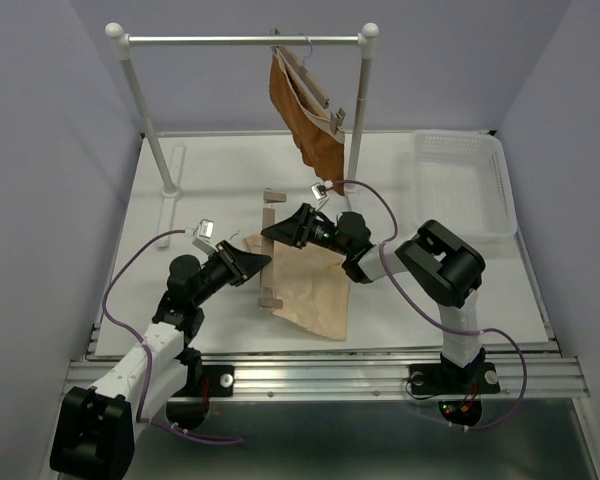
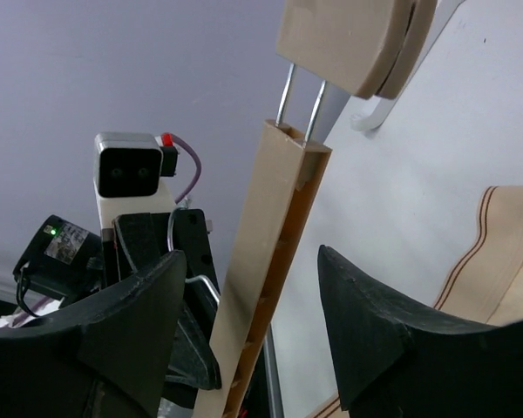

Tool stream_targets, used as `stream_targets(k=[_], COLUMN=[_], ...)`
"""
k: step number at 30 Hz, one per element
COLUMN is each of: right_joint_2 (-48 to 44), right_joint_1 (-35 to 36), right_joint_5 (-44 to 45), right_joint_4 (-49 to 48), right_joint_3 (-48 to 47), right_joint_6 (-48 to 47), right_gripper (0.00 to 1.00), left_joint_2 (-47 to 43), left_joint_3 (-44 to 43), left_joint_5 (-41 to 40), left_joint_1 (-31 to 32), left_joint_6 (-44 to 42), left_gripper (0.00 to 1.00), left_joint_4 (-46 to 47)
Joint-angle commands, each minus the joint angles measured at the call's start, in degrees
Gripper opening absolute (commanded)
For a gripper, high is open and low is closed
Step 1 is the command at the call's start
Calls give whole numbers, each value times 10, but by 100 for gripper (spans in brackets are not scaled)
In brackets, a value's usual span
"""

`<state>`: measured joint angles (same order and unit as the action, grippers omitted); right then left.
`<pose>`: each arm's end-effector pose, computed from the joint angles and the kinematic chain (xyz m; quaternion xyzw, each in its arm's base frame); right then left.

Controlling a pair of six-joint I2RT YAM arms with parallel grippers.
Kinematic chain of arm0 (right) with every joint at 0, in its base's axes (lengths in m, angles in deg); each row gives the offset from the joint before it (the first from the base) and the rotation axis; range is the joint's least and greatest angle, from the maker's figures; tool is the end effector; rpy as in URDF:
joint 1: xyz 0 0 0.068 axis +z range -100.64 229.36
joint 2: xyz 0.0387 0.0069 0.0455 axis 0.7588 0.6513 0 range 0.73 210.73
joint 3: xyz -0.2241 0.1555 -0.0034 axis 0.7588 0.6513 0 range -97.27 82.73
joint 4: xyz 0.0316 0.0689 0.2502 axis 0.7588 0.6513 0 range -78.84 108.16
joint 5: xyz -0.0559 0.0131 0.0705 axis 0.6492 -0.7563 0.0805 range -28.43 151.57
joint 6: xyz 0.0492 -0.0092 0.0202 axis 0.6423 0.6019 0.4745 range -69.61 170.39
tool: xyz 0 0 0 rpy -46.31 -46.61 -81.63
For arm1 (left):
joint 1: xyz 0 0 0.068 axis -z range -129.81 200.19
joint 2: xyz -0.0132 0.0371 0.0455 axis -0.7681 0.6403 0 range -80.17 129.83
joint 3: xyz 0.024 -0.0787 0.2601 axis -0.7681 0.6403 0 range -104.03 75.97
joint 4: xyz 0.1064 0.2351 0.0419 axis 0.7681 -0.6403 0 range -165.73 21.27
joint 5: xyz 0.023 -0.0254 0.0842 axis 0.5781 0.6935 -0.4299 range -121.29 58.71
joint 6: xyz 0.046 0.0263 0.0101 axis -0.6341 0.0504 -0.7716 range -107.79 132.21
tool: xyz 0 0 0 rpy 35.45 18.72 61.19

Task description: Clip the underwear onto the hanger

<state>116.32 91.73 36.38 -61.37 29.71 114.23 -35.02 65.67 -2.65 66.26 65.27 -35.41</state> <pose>0.2888 0.2840 0.1802 -0.0472 0.6477 0.6819 0.3366 0.1628 -0.0647 0.2071 -0.0565 0.7130 -0.5295 0.4561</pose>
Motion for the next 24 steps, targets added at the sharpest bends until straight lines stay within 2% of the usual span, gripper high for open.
stream_targets(k=[1, 5, 9, 14, 17, 19, 22, 23, 24], right_joint_2=[13, 24, 31, 31, 32, 32, 29, 26, 19], right_joint_1=[-3, -3, -3, -3, -3, -3, -3, -3, -8], right_joint_5=[16, 20, 12, 5, -6, -9, -26, -30, -42], right_joint_4=[-100, -128, -131, -145, -158, -167, -170, -169, -169], right_joint_3=[-26, -27, -36, -28, -24, -19, -14, -11, -7], right_joint_6=[14, 34, 39, 46, 53, 58, 61, 61, 58], right_gripper=[65, 53, 33, 16, 9, 4, 1, 1, 1], left_joint_2=[-13, -13, -16, -23, -20, -16, -14, -15, -17], left_joint_3=[3, 9, 15, 16, 12, 6, -9, -13, -23], left_joint_5=[19, 23, 26, 33, 48, 55, 63, 62, 59], left_joint_1=[4, 3, 3, 4, 3, 4, 3, 4, 4], left_joint_6=[-1, 3, 7, 9, 9, 6, -3, -11, -15], left_gripper=[0, 0, 0, 0, 2, 13, 48, 72, 83], left_joint_4=[48, 53, 59, 59, 55, 54, 38, 23, 12])
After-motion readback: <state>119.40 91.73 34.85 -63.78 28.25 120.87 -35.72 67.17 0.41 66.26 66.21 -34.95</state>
